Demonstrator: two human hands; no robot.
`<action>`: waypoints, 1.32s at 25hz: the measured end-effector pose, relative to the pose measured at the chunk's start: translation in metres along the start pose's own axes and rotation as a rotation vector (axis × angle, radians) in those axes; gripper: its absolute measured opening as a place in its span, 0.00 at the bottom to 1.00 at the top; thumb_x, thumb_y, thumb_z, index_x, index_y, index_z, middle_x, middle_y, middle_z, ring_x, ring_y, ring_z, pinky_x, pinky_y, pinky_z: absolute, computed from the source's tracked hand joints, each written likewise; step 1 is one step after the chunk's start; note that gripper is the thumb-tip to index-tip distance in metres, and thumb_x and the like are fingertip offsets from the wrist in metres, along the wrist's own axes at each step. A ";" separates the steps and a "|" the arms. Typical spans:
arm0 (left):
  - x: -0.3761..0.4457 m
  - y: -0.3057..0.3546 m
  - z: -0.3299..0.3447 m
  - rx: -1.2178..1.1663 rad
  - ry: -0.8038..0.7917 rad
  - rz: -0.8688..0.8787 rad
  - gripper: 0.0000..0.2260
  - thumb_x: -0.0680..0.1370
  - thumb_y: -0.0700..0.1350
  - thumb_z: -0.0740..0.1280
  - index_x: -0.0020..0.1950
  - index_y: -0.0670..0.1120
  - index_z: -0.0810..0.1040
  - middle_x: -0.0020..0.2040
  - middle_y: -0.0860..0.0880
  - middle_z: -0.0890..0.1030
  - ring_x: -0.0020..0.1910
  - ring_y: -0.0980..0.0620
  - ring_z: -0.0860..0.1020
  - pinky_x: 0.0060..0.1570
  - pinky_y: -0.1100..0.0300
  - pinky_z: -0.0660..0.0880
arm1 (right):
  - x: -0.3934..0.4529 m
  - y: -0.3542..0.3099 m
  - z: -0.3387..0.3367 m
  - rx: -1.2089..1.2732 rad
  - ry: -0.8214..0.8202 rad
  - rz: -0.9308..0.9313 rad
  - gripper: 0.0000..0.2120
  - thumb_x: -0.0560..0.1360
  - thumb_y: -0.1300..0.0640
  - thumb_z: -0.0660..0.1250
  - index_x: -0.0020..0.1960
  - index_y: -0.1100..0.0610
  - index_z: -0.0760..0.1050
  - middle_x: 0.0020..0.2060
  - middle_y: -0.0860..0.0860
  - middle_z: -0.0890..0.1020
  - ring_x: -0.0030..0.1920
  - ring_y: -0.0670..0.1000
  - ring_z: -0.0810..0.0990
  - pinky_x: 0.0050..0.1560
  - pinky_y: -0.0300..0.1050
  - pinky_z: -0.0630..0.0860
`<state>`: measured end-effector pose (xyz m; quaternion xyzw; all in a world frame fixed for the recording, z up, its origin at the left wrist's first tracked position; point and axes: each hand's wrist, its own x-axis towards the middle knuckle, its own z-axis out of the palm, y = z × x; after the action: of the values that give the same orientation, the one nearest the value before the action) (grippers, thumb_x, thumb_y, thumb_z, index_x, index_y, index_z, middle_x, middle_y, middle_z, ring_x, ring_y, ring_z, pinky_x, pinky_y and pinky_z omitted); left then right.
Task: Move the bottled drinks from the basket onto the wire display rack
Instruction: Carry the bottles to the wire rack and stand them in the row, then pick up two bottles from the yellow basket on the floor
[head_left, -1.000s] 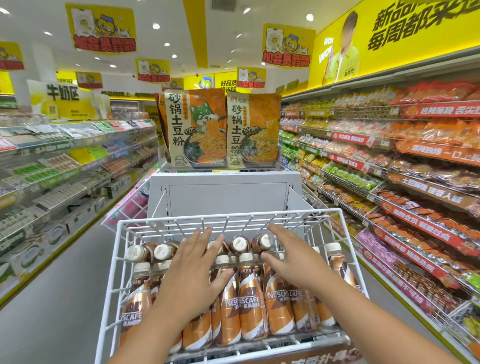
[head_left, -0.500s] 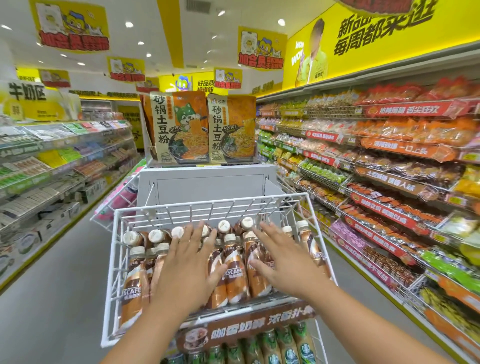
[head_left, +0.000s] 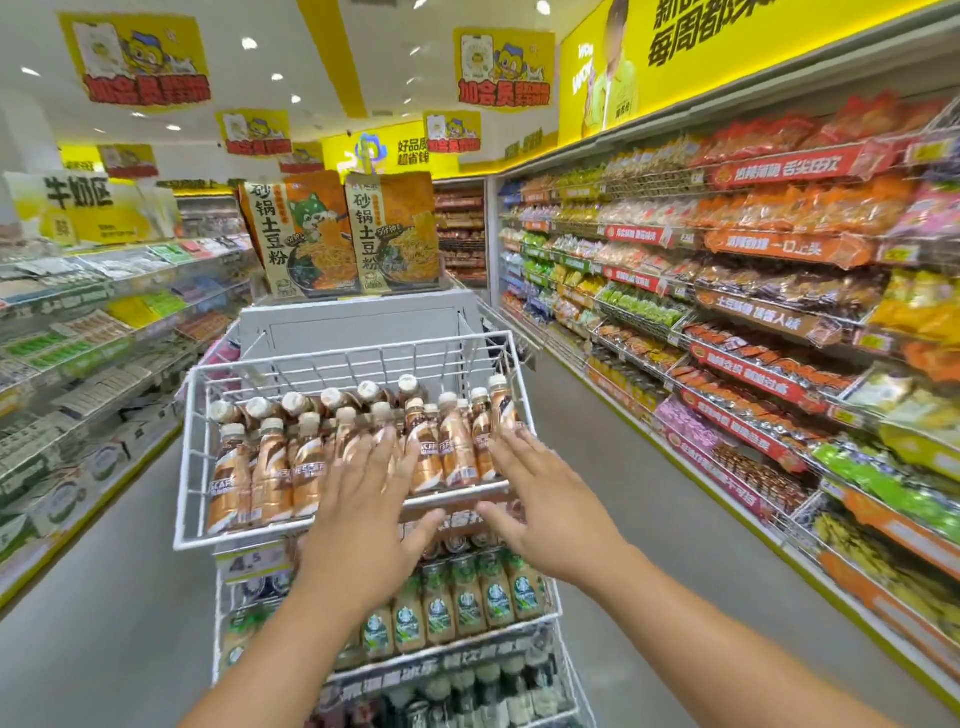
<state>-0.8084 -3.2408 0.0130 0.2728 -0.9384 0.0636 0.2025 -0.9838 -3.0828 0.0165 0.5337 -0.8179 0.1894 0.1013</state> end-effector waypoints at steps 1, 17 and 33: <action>-0.010 0.013 -0.004 0.006 -0.005 0.009 0.38 0.75 0.73 0.37 0.82 0.60 0.36 0.83 0.52 0.36 0.82 0.50 0.35 0.80 0.46 0.39 | -0.016 0.003 -0.006 0.007 0.000 0.018 0.36 0.81 0.33 0.53 0.84 0.45 0.46 0.83 0.43 0.45 0.82 0.46 0.40 0.82 0.52 0.47; -0.114 0.185 -0.025 -0.129 0.001 0.430 0.38 0.77 0.71 0.44 0.84 0.55 0.52 0.84 0.47 0.48 0.83 0.44 0.48 0.80 0.42 0.51 | -0.306 0.026 -0.101 -0.287 0.050 0.567 0.44 0.73 0.30 0.34 0.84 0.49 0.48 0.84 0.49 0.47 0.83 0.52 0.41 0.82 0.52 0.41; -0.302 0.521 -0.050 -0.392 -0.028 0.935 0.36 0.77 0.67 0.51 0.80 0.50 0.66 0.82 0.41 0.60 0.80 0.38 0.60 0.75 0.37 0.60 | -0.680 0.071 -0.188 -0.455 0.163 1.136 0.42 0.74 0.30 0.34 0.83 0.48 0.48 0.84 0.50 0.47 0.83 0.54 0.42 0.81 0.54 0.45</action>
<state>-0.8391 -2.6434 -0.0715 -0.2190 -0.9570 -0.0335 0.1870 -0.7769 -2.4105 -0.0771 -0.0367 -0.9839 0.0748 0.1581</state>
